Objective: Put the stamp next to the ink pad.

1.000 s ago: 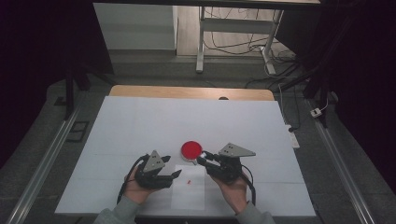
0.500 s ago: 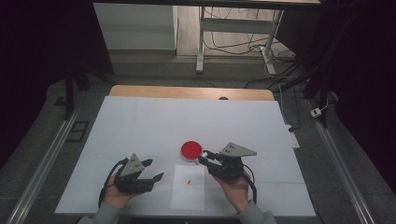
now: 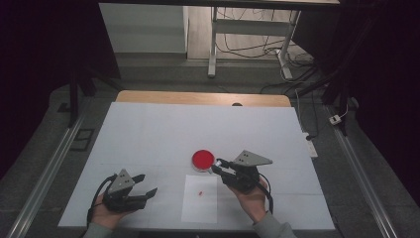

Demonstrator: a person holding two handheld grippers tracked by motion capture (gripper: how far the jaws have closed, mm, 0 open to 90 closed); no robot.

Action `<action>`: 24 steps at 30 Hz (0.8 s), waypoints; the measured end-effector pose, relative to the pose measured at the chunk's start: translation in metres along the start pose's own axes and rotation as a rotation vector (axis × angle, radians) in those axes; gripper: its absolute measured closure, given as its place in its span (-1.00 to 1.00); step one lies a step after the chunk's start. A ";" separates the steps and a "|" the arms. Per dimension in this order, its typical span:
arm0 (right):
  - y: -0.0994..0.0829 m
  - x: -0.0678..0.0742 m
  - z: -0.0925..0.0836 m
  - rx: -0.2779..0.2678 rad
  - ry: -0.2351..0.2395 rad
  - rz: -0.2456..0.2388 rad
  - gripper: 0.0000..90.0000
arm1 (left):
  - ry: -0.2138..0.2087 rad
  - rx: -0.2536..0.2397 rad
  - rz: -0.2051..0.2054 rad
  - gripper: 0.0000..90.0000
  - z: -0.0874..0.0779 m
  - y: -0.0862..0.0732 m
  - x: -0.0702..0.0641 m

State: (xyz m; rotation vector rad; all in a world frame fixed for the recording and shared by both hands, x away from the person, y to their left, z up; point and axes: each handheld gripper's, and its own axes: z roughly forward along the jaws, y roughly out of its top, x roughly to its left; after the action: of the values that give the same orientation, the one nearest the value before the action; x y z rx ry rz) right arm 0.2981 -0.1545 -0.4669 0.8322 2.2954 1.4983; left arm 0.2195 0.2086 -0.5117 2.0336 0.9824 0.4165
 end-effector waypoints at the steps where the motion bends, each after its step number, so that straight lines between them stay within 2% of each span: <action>1: 0.000 -0.001 0.000 0.003 -0.005 -0.002 0.49 | 0.000 0.002 0.000 -0.26 0.000 0.000 0.000; 9: -0.002 -0.018 0.003 0.035 -0.058 -0.005 0.48 | 0.001 0.014 -0.003 -0.27 0.001 -0.001 0.002; 14: -0.002 -0.025 0.005 0.060 -0.096 -0.026 0.48 | 0.003 0.016 -0.003 -0.28 0.001 -0.002 0.002; 19: -0.002 -0.031 0.012 0.093 -0.123 -0.046 0.48 | 0.002 0.025 -0.006 -0.28 0.003 -0.002 0.003; 24: -0.004 -0.035 0.022 0.117 -0.126 -0.057 0.48 | 0.001 0.028 -0.007 -0.29 0.003 -0.002 0.003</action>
State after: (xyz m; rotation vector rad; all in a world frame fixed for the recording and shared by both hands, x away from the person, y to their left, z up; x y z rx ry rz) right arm 0.3362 -0.1609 -0.4824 0.8579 2.3108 1.2602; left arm 0.2220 0.2097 -0.5156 2.0551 1.0012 0.4026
